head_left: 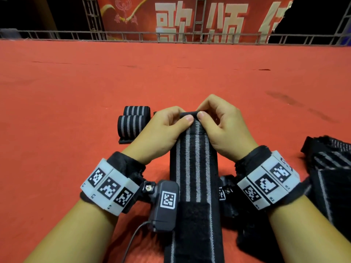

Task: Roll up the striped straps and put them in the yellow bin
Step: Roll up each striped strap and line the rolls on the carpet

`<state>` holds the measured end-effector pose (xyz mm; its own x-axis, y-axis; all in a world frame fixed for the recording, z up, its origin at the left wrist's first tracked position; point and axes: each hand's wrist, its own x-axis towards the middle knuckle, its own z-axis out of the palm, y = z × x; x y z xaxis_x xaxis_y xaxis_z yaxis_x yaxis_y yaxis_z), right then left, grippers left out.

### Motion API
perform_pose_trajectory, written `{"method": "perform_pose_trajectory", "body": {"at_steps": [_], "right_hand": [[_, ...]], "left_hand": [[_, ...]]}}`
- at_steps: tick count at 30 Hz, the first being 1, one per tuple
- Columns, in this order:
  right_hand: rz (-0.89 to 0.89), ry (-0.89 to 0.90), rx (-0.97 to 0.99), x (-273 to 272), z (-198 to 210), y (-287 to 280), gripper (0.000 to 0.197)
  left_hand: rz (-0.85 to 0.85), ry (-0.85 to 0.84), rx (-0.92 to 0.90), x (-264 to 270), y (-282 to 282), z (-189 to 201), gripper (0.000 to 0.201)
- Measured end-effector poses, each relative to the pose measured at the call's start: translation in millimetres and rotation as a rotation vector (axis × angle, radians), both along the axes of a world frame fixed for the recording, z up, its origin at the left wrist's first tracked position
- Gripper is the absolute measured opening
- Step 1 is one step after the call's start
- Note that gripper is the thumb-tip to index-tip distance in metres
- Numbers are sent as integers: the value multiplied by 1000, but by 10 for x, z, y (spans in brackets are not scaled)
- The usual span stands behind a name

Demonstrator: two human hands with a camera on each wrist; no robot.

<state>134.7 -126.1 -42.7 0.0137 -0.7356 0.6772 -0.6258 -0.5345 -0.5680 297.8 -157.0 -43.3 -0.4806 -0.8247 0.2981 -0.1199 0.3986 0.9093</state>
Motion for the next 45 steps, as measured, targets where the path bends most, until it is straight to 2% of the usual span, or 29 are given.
{"method": "perform_pose_trajectory", "body": {"at_steps": [4, 9, 13, 15, 18, 21, 24, 28, 31, 35, 37, 39, 42, 45], "right_hand": [[63, 21, 36, -26, 25, 23, 7], [42, 142, -53, -28, 42, 26, 8], [38, 213, -74, -12, 38, 32, 8], [56, 115, 10, 3, 17, 24, 7], [173, -208, 262, 26, 6, -4, 17], [229, -297, 384, 14, -24, -29, 17], [264, -385, 369, 16, -41, -29, 15], [197, -271, 205, 51, -33, 2, 14], [168, -192, 159, 75, -17, 26, 9], [222, -290, 296, 36, 21, 28, 20], [235, -271, 314, 0, 22, 26, 19], [219, -220, 270, -11, 21, 26, 16], [184, -151, 193, 10, 17, 28, 12], [145, -65, 134, 25, 17, 41, 8]], "left_hand": [[53, 31, -79, 6, -13, -14, 13], [77, 147, 15, -51, 25, -4, 15], [69, 125, 16, -30, 13, -7, 12], [68, 121, -10, -20, 6, -14, 11], [58, 93, -151, 2, 20, 4, 8], [56, 36, -220, 15, 40, -14, 7], [42, 54, -133, -14, 42, -39, 11], [66, 21, -26, -16, 5, -28, 25], [57, 1, -123, 13, -1, -8, 26], [80, -48, -299, 36, 20, 0, 17], [88, -101, -350, 27, 38, -13, 13], [86, -93, -324, 11, 42, -25, 14], [55, 2, -159, 2, 49, 10, 17], [1, 44, -84, 25, 50, 47, 19]]}}
